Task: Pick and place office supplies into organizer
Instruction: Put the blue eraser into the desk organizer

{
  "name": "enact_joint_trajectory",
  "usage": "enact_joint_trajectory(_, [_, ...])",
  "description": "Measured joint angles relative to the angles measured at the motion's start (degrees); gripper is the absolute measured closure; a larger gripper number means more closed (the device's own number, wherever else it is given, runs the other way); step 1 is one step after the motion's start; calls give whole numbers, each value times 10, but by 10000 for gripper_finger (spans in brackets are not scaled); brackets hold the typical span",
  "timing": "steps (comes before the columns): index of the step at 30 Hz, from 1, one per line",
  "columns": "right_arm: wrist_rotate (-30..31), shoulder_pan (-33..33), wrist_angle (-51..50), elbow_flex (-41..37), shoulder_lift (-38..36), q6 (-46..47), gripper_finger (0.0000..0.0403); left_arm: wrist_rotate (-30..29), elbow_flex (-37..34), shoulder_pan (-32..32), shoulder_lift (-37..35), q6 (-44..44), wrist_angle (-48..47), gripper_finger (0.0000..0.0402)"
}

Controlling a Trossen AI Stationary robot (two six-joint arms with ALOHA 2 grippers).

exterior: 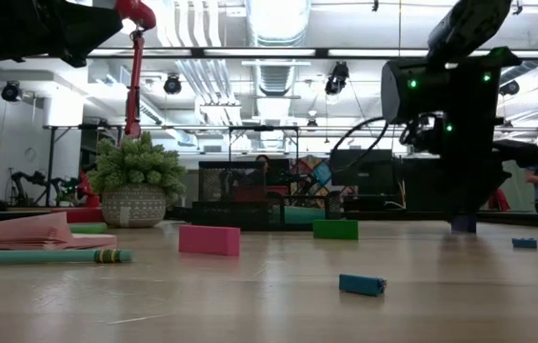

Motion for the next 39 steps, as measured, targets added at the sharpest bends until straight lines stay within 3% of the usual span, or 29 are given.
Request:
enact_joint_trajectory(15, [-2, 0, 2, 0, 22, -1, 307, 0, 0, 0, 0, 0, 0, 262])
enact_joint_trajectory(28, [0, 0, 2, 0, 23, -32, 385, 0, 0, 0, 0, 0, 0, 262])
enact_joint_trajectory(39, [-1, 0, 2, 0, 20, -55, 381, 0, 0, 0, 0, 0, -1, 262])
